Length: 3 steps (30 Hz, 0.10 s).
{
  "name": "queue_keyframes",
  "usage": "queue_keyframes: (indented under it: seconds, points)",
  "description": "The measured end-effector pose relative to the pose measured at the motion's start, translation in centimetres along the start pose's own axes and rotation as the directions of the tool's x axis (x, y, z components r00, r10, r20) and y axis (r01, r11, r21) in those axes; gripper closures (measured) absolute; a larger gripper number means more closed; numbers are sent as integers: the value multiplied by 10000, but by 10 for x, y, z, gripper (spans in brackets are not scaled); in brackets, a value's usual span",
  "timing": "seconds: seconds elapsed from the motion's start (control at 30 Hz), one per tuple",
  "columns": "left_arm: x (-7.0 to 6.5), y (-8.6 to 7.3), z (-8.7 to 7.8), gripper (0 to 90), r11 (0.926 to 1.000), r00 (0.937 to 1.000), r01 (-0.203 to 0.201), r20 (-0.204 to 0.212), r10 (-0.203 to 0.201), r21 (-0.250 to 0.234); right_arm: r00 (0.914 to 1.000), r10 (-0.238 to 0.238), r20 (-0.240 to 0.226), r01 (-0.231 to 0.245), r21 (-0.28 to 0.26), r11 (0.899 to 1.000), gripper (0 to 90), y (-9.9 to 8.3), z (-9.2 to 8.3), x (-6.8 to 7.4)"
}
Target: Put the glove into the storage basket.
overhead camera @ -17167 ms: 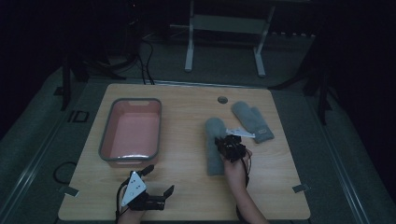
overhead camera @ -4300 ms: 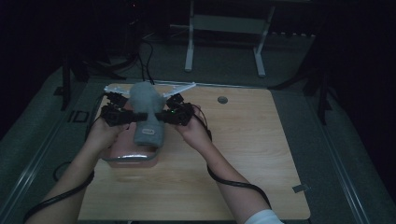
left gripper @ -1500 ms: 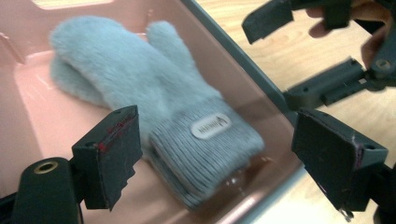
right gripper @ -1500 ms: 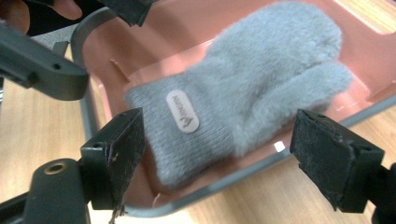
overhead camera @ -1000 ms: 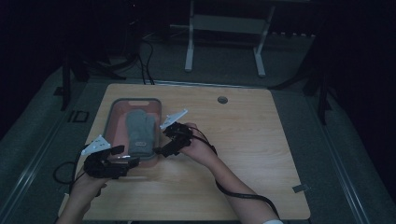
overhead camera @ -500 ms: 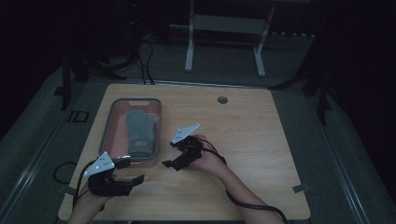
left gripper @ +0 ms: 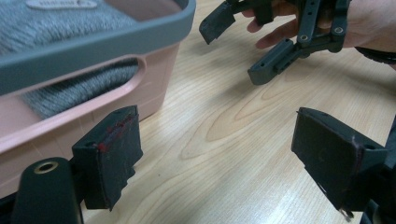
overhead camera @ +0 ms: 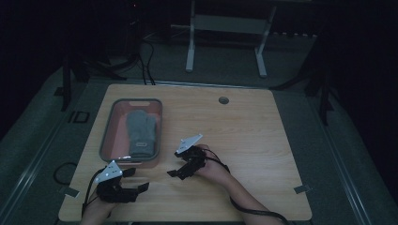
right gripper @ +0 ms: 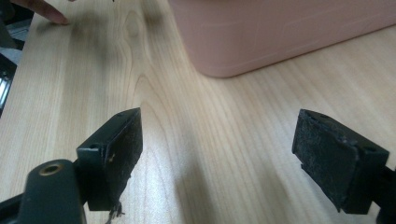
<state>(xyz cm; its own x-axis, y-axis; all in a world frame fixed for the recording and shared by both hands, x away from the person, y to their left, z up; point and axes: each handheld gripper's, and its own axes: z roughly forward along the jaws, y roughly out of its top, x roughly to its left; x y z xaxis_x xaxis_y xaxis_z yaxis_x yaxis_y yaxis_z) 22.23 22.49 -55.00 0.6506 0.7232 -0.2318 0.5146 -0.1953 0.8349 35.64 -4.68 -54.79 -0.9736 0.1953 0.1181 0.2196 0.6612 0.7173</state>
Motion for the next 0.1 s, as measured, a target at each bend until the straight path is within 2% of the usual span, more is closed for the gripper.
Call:
queue_keyframes:
  seconds: [0.1]
  points:
    - [0,-1,0,164,10000,10000,20,9,-20,26,10000,-36,-36,36,135,9999,157,-3,3,0]
